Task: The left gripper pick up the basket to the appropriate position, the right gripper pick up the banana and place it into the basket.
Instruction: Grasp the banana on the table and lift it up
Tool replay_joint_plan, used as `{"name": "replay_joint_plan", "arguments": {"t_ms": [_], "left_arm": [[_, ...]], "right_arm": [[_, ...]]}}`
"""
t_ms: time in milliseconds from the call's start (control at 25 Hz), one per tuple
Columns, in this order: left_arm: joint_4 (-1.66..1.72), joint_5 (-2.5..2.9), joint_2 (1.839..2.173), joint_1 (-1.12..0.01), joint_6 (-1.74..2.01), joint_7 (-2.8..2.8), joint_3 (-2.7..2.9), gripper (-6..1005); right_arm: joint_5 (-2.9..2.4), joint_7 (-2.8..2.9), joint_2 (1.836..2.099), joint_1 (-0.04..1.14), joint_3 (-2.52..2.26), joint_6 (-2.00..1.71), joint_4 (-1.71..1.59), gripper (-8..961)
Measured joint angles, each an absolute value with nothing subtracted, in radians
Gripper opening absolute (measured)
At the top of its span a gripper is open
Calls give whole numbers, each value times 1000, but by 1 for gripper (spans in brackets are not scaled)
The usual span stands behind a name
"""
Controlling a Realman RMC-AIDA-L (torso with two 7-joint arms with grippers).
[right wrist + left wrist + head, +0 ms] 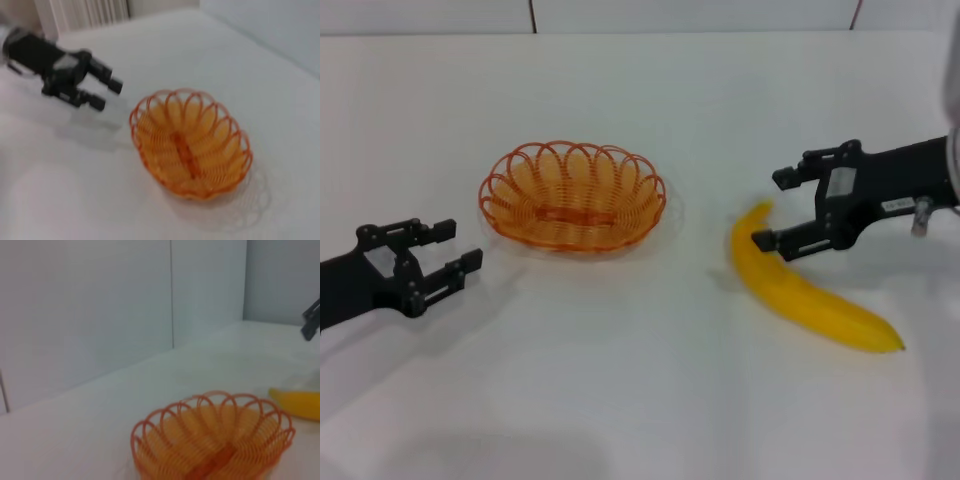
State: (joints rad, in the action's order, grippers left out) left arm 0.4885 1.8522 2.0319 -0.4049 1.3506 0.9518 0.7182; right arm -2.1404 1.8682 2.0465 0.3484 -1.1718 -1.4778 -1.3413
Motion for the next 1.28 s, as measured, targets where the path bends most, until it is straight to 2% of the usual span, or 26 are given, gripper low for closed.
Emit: {"name": "replay_joint_plan", "arguments": {"t_ms": [360,1280], "left_arm": [[441,1862,2032,-422,1288,947,719,508],[412,1885,2035,-445,1249,946,719,506]], "right_arm": [[-2366,2152,2048,326,-1397,-1428,-1470,864],[-2448,2195,2042,392,-1462,-1375,-1290,852]]}}
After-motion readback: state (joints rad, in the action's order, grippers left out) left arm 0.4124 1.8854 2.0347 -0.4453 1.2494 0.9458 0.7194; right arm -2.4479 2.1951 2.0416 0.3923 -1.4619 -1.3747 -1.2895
